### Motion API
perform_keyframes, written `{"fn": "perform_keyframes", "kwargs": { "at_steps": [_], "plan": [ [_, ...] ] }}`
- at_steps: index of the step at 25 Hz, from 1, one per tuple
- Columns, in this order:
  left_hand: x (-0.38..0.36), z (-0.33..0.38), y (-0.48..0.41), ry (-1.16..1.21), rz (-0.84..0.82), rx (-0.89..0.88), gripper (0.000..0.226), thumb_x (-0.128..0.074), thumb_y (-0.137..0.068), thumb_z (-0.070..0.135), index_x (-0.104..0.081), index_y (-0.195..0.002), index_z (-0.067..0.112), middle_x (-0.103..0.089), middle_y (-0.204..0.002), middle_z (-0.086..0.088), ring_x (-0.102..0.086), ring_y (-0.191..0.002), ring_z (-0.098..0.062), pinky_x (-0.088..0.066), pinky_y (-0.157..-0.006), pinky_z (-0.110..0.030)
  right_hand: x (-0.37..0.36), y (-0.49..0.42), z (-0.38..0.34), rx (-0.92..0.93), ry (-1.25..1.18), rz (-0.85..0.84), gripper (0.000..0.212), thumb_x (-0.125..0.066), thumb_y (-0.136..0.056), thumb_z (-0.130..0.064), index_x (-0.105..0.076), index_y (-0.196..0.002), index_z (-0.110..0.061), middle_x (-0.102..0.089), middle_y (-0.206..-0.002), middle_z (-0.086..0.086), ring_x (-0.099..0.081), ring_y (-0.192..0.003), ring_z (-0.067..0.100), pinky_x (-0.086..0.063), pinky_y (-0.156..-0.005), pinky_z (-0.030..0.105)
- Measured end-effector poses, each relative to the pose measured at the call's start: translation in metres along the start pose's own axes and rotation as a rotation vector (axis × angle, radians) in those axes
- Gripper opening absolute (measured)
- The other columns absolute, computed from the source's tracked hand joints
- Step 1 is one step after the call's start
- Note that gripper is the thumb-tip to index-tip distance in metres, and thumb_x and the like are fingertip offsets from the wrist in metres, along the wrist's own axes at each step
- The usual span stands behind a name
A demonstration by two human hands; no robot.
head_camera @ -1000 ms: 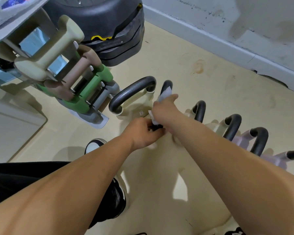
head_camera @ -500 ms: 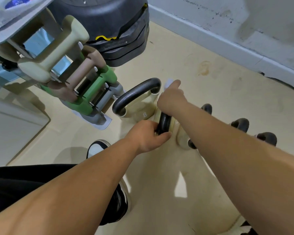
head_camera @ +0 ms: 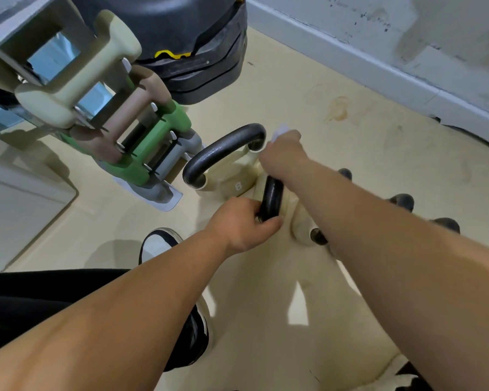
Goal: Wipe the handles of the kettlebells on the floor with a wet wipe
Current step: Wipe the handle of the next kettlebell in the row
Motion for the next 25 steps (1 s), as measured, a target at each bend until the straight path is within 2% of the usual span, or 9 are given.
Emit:
{"fn": "perform_keyframes", "kwargs": {
  "at_steps": [3, 5, 8, 10, 12, 16, 20, 22, 25],
  "plan": [
    [-0.002, -0.002, -0.003, 0.014, 0.01, -0.007, 0.05, -0.057, -0.077, 0.07, -0.071, -0.078, 0.022, -0.072, -0.072, 0.003, -0.069, -0.072, -0.016, -0.059, -0.071, -0.039, 0.014, -0.015, -0.027, 0.046, 0.453, -0.096, 0.012, -0.055, -0.09, -0.019, -0.052, -0.093, -0.007, -0.056, -0.086, 0.011, -0.061, -0.088, 0.034, -0.047, -0.073, 0.036],
    [-0.002, -0.001, -0.003, -0.002, -0.004, -0.023, 0.053, -0.055, -0.075, 0.071, -0.071, -0.079, 0.021, -0.071, -0.072, 0.002, -0.069, -0.072, -0.017, -0.059, -0.071, -0.04, 0.019, -0.017, -0.038, 0.059, 0.699, -0.14, 0.024, -0.052, -0.096, -0.022, -0.045, -0.078, -0.007, -0.049, -0.076, 0.011, -0.057, -0.076, 0.031, -0.048, -0.074, 0.037],
    [0.001, 0.0, -0.003, -0.021, -0.025, -0.03, 0.049, -0.057, -0.078, 0.069, -0.066, -0.072, 0.021, -0.064, -0.064, 0.002, -0.064, -0.066, -0.02, -0.056, -0.066, -0.035, 0.016, -0.017, -0.04, 0.102, 0.755, -0.081, 0.017, -0.054, -0.095, -0.023, -0.051, -0.087, -0.008, -0.049, -0.076, 0.006, -0.056, -0.077, 0.027, -0.046, -0.074, 0.035],
    [0.003, 0.006, -0.002, -0.045, -0.042, -0.036, 0.045, -0.061, -0.081, 0.062, -0.059, -0.066, 0.019, -0.053, -0.057, 0.002, -0.057, -0.059, -0.021, -0.049, -0.057, -0.031, 0.015, -0.014, -0.031, 0.13, 0.663, -0.037, 0.014, -0.056, -0.094, -0.023, -0.053, -0.1, -0.011, -0.055, -0.086, 0.004, -0.056, -0.09, 0.028, -0.045, -0.074, 0.033],
    [0.003, 0.012, 0.001, -0.091, -0.062, -0.053, 0.042, -0.063, -0.08, 0.057, -0.059, -0.066, 0.017, -0.051, -0.056, 0.002, -0.057, -0.059, -0.022, -0.046, -0.055, -0.031, 0.018, -0.01, -0.018, 0.113, 0.549, -0.002, 0.027, -0.057, -0.091, -0.019, -0.055, -0.117, -0.012, -0.059, -0.111, 0.006, -0.058, -0.101, 0.028, -0.049, -0.078, 0.032],
    [0.006, 0.017, 0.004, -0.081, -0.062, -0.036, 0.033, -0.064, -0.079, 0.046, -0.053, -0.066, 0.018, -0.053, -0.059, 0.002, -0.055, -0.057, -0.019, -0.041, -0.052, -0.027, 0.02, -0.001, 0.011, 0.022, 0.38, 0.085, 0.048, -0.055, -0.089, -0.016, -0.042, -0.135, -0.012, -0.035, -0.139, 0.011, -0.047, -0.124, 0.03, -0.045, -0.094, 0.034],
    [0.014, 0.01, -0.003, 0.017, -0.012, 0.007, 0.028, -0.063, -0.082, 0.038, -0.052, -0.069, 0.016, -0.051, -0.06, 0.001, -0.049, -0.055, -0.019, -0.043, -0.054, -0.03, 0.012, 0.01, 0.019, 0.185, 0.651, 0.159, 0.047, -0.044, -0.09, -0.024, -0.047, -0.135, -0.01, -0.029, -0.146, 0.01, -0.021, -0.143, 0.032, -0.024, -0.119, 0.04],
    [0.013, 0.006, -0.003, 0.043, 0.006, -0.003, 0.024, -0.062, -0.081, 0.038, -0.059, -0.076, 0.014, -0.056, -0.063, -0.001, -0.052, -0.057, -0.019, -0.047, -0.056, -0.03, 0.019, 0.005, 0.014, 0.262, 0.794, 0.11, 0.043, -0.043, -0.09, -0.026, -0.057, -0.128, -0.012, -0.041, -0.136, 0.008, -0.033, -0.133, 0.03, -0.03, -0.115, 0.04],
    [0.01, 0.001, -0.006, 0.054, 0.008, -0.017, 0.024, -0.061, -0.078, 0.043, -0.065, -0.081, 0.02, -0.064, -0.071, 0.0, -0.062, -0.067, -0.019, -0.052, -0.063, -0.03, 0.043, -0.015, 0.005, 0.189, 0.654, -0.007, 0.018, -0.048, -0.089, -0.024, -0.059, -0.088, -0.01, -0.056, -0.103, 0.007, -0.054, -0.085, 0.022, -0.047, -0.073, 0.033]
  ]
}}
Point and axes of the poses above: each hand's wrist, its own y-axis away from the middle knuckle, its own x-axis out of the back of the hand, z = x × y, the point moved 2 cm from there along -y, towards the middle knuckle
